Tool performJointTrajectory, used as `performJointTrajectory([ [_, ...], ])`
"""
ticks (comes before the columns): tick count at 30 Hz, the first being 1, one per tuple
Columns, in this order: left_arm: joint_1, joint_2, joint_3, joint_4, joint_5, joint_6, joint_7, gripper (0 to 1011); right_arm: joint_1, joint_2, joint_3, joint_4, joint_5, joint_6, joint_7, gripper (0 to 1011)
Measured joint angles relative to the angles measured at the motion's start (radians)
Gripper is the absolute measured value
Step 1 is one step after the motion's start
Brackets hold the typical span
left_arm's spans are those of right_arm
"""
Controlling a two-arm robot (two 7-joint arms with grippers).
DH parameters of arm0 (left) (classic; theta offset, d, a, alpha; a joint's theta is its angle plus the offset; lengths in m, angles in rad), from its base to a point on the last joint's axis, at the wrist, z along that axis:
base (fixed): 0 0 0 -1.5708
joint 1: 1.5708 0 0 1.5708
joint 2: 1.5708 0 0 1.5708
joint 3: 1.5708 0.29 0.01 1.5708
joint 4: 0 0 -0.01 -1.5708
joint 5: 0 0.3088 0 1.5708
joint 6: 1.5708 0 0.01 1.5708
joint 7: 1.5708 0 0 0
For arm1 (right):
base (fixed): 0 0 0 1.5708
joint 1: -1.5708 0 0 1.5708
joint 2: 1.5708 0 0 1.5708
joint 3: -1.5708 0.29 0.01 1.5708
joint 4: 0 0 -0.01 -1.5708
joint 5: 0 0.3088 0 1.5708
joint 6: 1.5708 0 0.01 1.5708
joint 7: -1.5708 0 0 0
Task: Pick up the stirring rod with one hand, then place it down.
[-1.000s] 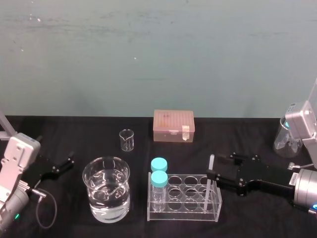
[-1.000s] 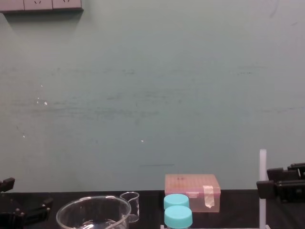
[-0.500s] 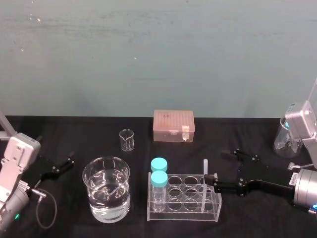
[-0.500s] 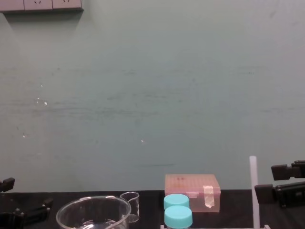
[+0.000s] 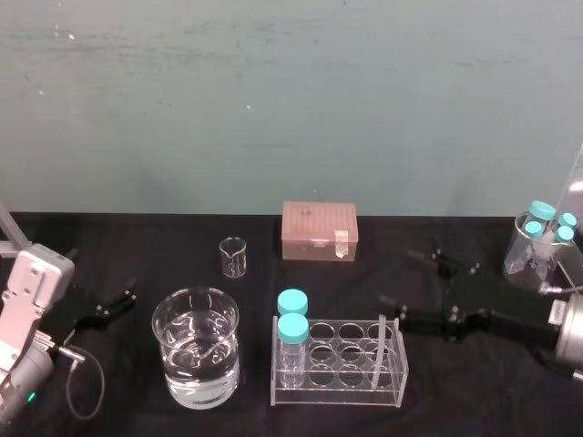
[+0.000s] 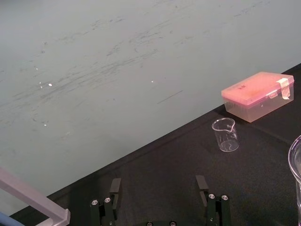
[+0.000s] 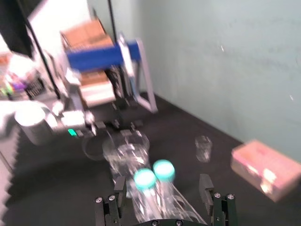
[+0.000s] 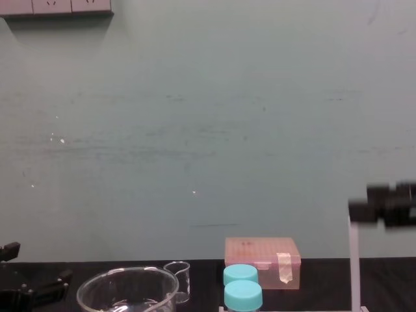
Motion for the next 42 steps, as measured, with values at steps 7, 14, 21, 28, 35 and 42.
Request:
performJointTrajectory([
  [7, 0.0, 0.0, 0.0, 0.0, 0.0, 0.0, 0.0, 1005, -0.01, -0.004, 0.059, -0.038, 0.122, -0.043, 0.032, 1000],
  [14, 0.0, 0.0, 0.0, 0.0, 0.0, 0.0, 0.0, 1005, -0.01, -0.037, 0.107, -0.063, 0.149, -0.096, -0.076, 1000],
  [21, 0.0, 0.0, 0.0, 0.0, 0.0, 0.0, 0.0, 1005, 0.008, -0.116, 0.113, -0.013, 0.03, -0.155, -0.248, 1000],
  [28, 0.0, 0.0, 0.0, 0.0, 0.0, 0.0, 0.0, 1005, 0.036, -0.207, 0.087, 0.098, -0.087, -0.213, -0.344, 1000],
  [35, 0.0, 0.0, 0.0, 0.0, 0.0, 0.0, 0.0, 1005, 0.038, -0.273, 0.06, 0.161, -0.219, -0.234, -0.471, 1000],
  [42, 0.0, 0.0, 0.0, 0.0, 0.0, 0.0, 0.0, 1005, 0.028, -0.318, 0.03, 0.191, -0.368, -0.126, -0.658, 1000],
])
